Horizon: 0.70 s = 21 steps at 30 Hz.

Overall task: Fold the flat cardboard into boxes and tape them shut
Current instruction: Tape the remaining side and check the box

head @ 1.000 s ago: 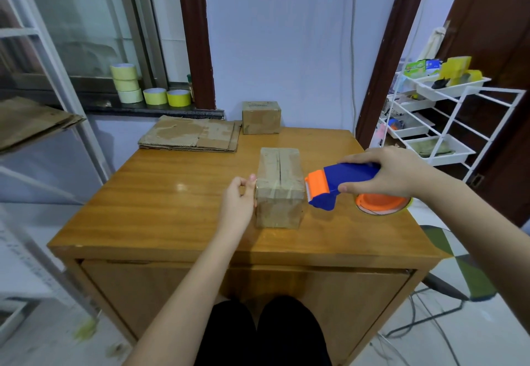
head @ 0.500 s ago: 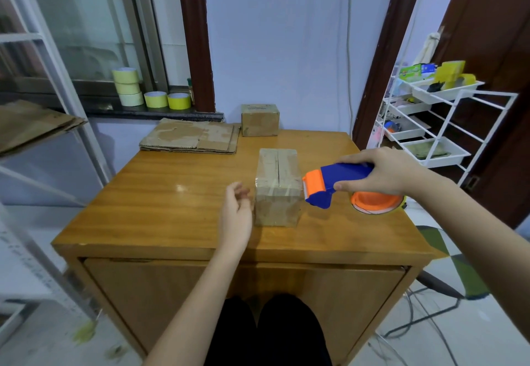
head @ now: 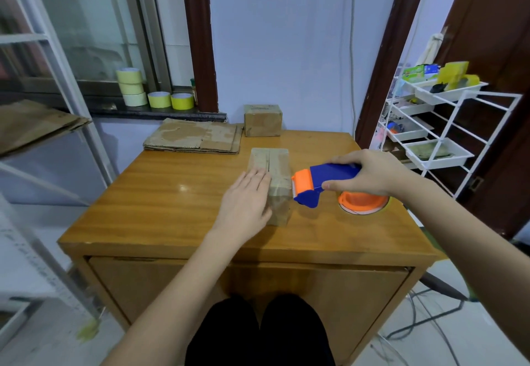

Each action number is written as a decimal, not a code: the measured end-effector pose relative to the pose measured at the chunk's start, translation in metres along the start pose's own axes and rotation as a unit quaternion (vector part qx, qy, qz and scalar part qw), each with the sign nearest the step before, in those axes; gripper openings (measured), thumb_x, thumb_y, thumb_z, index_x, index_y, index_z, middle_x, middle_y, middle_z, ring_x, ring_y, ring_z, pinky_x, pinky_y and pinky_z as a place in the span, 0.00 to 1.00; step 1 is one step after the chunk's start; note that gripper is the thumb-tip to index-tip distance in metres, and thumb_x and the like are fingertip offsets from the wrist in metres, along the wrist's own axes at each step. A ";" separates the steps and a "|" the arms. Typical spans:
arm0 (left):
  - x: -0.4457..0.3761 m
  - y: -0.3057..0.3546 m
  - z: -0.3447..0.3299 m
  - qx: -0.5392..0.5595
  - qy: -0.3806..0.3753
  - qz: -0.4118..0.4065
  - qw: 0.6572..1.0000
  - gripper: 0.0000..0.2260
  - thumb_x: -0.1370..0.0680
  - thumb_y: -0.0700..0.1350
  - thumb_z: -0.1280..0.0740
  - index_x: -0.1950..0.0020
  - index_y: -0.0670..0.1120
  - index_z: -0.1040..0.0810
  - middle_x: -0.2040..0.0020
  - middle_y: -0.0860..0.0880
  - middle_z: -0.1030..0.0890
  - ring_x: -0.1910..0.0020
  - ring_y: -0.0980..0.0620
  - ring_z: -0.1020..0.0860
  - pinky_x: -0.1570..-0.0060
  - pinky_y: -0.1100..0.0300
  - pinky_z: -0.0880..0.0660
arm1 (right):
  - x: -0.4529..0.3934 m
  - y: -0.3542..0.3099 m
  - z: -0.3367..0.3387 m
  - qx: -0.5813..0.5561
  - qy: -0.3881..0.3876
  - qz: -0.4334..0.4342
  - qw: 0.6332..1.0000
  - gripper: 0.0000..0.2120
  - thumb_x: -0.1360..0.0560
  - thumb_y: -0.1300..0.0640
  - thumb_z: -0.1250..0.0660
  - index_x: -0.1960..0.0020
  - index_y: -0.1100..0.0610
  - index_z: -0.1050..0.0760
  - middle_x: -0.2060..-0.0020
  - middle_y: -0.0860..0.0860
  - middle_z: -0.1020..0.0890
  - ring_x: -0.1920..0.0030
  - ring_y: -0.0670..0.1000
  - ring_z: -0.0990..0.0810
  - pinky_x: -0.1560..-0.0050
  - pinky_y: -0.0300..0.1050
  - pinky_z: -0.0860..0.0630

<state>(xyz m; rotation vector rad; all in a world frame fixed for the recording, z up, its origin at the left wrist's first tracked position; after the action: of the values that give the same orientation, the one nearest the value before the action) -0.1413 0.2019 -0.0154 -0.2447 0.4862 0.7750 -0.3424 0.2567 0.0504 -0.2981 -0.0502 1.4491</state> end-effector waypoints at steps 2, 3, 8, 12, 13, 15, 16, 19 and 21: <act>0.000 -0.003 -0.002 -0.026 0.013 -0.026 0.999 0.24 0.22 0.44 0.33 0.28 0.40 0.33 0.29 0.41 0.30 0.30 0.47 0.30 0.31 0.57 0.45 | -0.002 -0.001 -0.002 0.000 -0.003 0.004 1.000 0.27 0.34 0.32 0.33 0.37 0.38 0.26 0.47 0.39 0.19 0.47 0.47 0.23 0.44 0.45 0.27; -0.002 -0.005 -0.003 -0.028 0.028 -0.029 0.999 0.21 0.25 0.43 0.29 0.33 0.39 0.26 0.35 0.40 0.24 0.36 0.46 0.24 0.34 0.55 0.37 | -0.003 0.000 -0.003 -0.001 -0.004 0.006 1.000 0.27 0.34 0.31 0.33 0.37 0.38 0.26 0.47 0.39 0.19 0.47 0.47 0.23 0.43 0.45 0.27; -0.004 -0.003 0.001 -0.031 0.056 -0.037 0.997 0.20 0.33 0.40 0.21 0.43 0.38 0.19 0.45 0.39 0.18 0.47 0.45 0.18 0.43 0.52 0.27 | -0.001 0.016 -0.009 -0.063 0.000 -0.012 0.998 0.27 0.34 0.35 0.30 0.37 0.40 0.25 0.50 0.37 0.22 0.47 0.44 0.24 0.41 0.45 0.27; -0.002 -0.004 0.004 -0.051 0.050 -0.047 0.996 0.23 0.36 0.38 0.21 0.41 0.37 0.20 0.44 0.39 0.19 0.45 0.45 0.19 0.41 0.53 0.29 | 0.009 0.028 -0.013 -0.127 0.011 -0.010 0.992 0.26 0.32 0.41 0.27 0.35 0.44 0.25 0.47 0.40 0.21 0.46 0.44 0.23 0.42 0.41 0.29; -0.002 -0.003 0.005 -0.056 0.048 -0.050 0.996 0.25 0.39 0.38 0.19 0.44 0.37 0.19 0.46 0.39 0.18 0.47 0.45 0.18 0.45 0.52 0.26 | 0.010 0.029 -0.014 -0.133 0.015 -0.002 0.991 0.26 0.32 0.42 0.27 0.35 0.44 0.25 0.48 0.40 0.21 0.47 0.43 0.23 0.43 0.40 0.29; -0.002 -0.002 0.005 -0.055 0.042 -0.050 0.996 0.26 0.43 0.38 0.18 0.46 0.36 0.18 0.49 0.39 0.17 0.50 0.45 0.17 0.49 0.51 0.23 | 0.012 0.028 -0.015 -0.139 0.021 0.006 0.990 0.26 0.31 0.43 0.28 0.35 0.45 0.25 0.50 0.39 0.21 0.48 0.44 0.23 0.42 0.40 0.29; -0.002 -0.002 0.005 -0.054 0.040 -0.048 0.997 0.26 0.43 0.39 0.17 0.47 0.36 0.18 0.49 0.39 0.17 0.51 0.45 0.17 0.50 0.51 0.22 | 0.012 0.028 -0.015 -0.140 0.024 0.010 0.990 0.26 0.31 0.43 0.28 0.35 0.45 0.26 0.50 0.39 0.22 0.48 0.44 0.23 0.42 0.41 0.29; 0.000 -0.001 0.005 -0.049 0.030 -0.050 0.997 0.25 0.42 0.38 0.18 0.47 0.36 0.18 0.49 0.39 0.17 0.50 0.45 0.17 0.49 0.51 0.23 | 0.019 0.039 -0.009 -0.127 0.026 0.005 0.991 0.31 0.36 0.35 0.32 0.35 0.44 0.26 0.49 0.40 0.22 0.47 0.46 0.23 0.41 0.44 0.28; -0.002 0.001 0.004 -0.055 0.026 -0.046 0.997 0.25 0.42 0.38 0.18 0.46 0.37 0.18 0.48 0.39 0.17 0.49 0.46 0.17 0.47 0.53 0.24 | 0.025 0.051 -0.002 -0.123 0.038 -0.004 0.992 0.33 0.40 0.31 0.36 0.37 0.41 0.26 0.49 0.41 0.21 0.47 0.48 0.22 0.42 0.46 0.27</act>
<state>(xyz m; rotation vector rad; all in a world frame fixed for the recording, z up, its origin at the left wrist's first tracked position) -0.1417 0.2030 -0.0111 -0.3880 0.4778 0.7071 -0.3885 0.2852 0.0327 -0.5541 -0.1677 1.4241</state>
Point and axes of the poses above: each hand's wrist, its own x-axis away from the middle knuckle, its own z-axis out of the back of the hand, y = z × x, the point moved 7 cm from there along -x, towards the middle knuckle
